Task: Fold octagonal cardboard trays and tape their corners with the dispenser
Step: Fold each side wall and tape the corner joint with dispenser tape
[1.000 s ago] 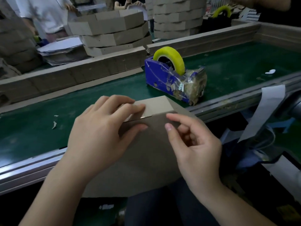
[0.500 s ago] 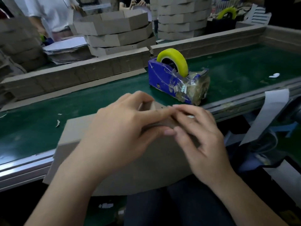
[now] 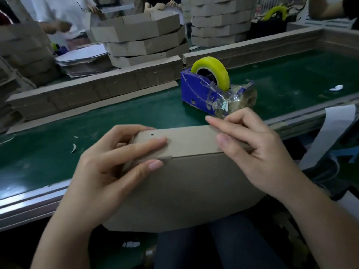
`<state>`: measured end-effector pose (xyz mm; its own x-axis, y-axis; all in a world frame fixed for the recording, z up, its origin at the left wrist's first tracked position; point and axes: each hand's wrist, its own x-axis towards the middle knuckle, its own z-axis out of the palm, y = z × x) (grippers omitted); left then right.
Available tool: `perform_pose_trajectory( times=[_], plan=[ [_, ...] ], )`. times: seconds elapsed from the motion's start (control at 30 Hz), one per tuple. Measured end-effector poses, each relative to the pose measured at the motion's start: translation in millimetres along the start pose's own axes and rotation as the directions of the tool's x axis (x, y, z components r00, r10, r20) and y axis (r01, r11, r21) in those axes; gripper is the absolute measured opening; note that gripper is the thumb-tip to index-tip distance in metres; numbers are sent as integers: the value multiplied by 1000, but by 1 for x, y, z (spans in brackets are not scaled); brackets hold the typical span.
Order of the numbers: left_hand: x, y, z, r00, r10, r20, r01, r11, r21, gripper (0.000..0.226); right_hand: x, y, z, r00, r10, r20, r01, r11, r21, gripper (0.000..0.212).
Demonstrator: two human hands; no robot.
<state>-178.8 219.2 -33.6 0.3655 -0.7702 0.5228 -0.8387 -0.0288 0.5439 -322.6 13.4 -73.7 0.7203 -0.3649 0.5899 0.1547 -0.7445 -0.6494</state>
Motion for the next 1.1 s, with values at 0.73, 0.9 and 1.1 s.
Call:
perform_pose_trajectory(
  times=[0.73,0.9,1.1],
  plan=[
    [27,7,19,979,113,169,-168,918,360,36,127,95,-63,729,681,71,-662,728,-180,28],
    [27,6,19,981,112,160,-165,914,370,36,131,84,-70,683,719,128,-728,684,39,18],
    [27,6,19,980,121,155,-172,912,373,36,133,80,-73,573,797,192,-795,482,369,13]
  ],
)
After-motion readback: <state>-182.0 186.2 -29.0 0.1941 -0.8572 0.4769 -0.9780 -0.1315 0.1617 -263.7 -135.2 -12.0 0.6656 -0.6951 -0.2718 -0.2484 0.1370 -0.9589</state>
